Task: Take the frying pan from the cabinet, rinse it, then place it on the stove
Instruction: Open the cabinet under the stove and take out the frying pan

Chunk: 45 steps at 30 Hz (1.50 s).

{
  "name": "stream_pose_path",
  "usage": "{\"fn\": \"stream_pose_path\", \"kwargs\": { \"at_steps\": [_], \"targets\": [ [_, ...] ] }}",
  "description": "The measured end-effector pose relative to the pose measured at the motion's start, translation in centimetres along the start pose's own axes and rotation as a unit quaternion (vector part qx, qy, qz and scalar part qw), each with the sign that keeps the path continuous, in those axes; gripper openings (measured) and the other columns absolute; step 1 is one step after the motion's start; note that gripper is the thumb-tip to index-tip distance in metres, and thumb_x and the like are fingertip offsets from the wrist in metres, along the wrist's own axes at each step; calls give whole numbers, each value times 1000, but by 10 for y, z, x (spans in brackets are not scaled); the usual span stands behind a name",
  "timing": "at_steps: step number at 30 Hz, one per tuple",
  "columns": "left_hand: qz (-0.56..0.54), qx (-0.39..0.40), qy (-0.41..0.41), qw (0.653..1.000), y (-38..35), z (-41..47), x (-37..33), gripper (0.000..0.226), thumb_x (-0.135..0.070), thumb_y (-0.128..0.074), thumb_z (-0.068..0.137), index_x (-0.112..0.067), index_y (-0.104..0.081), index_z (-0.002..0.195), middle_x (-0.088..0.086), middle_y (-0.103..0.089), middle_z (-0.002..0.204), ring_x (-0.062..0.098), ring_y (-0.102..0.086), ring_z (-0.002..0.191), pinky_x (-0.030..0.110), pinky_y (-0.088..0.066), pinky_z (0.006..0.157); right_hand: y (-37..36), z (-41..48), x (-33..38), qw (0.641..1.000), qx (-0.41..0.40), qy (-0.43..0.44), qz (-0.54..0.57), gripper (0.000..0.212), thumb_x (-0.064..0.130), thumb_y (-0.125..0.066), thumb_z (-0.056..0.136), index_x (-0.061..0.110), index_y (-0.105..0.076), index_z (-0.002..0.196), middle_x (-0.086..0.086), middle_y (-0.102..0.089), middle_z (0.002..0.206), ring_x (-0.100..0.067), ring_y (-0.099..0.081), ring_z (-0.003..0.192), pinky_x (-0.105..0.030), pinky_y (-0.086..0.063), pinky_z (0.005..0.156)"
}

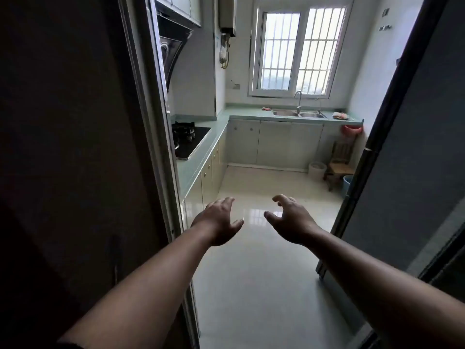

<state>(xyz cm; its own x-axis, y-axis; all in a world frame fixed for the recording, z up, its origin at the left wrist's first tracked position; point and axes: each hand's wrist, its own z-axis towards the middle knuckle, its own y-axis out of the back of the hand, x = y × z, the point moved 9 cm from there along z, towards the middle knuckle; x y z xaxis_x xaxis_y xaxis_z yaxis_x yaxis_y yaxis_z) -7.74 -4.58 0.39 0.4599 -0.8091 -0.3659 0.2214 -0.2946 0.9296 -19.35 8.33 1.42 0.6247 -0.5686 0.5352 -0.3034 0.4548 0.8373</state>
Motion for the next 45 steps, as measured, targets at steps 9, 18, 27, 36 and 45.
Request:
{"fn": "stream_pose_path", "kwargs": {
  "at_steps": [9, 18, 27, 36, 45],
  "targets": [
    [-22, 14, 13, 1000, -8, 127, 27, 67, -45, -51, 93, -17, -26, 149, 5, -33, 153, 25, -33, 138, 37, -32, 110, -21, 115, -27, 1000, 14, -25, -12, 53, 43, -54, 92, 17, -46, 137, -2, -49, 140, -21, -47, 127, -32, -41, 100],
    [17, 26, 45, 998, -22, 279, 33, 59, -49, -49, 92, -21, -36, 143, 2, -39, 148, 23, -37, 134, 39, -37, 108, -21, 275, -85, 999, 30, -23, -1, 55, 45, -53, 92, 18, -45, 138, -3, -50, 138, -22, -51, 122, -33, -43, 98],
    [19, 32, 97, 995, -37, 423, 36, 61, -49, -49, 92, -22, -33, 144, 2, -40, 146, 24, -40, 132, 40, -38, 107, -18, 424, -138, 996, 67, -38, 36, 53, 44, -55, 91, 16, -47, 136, -7, -54, 134, -23, -51, 121, -30, -41, 97],
    [6, 29, 95, 995, -54, 587, 78, 62, -49, -48, 93, -21, -32, 146, 3, -35, 151, 22, -33, 138, 40, -34, 111, -59, 589, -152, 995, 97, -16, 12, 53, 40, -61, 88, 18, -49, 134, -5, -56, 131, -22, -53, 120, -29, -43, 97],
    [-68, 10, 130, 989, -58, 776, 152, 64, -48, -50, 92, -22, -31, 147, 4, -34, 151, 25, -36, 136, 41, -35, 111, -102, 787, -139, 992, 125, 18, -29, 51, 36, -65, 85, 19, -51, 131, -3, -58, 126, -21, -55, 116, -28, -44, 96]
  ]
}}
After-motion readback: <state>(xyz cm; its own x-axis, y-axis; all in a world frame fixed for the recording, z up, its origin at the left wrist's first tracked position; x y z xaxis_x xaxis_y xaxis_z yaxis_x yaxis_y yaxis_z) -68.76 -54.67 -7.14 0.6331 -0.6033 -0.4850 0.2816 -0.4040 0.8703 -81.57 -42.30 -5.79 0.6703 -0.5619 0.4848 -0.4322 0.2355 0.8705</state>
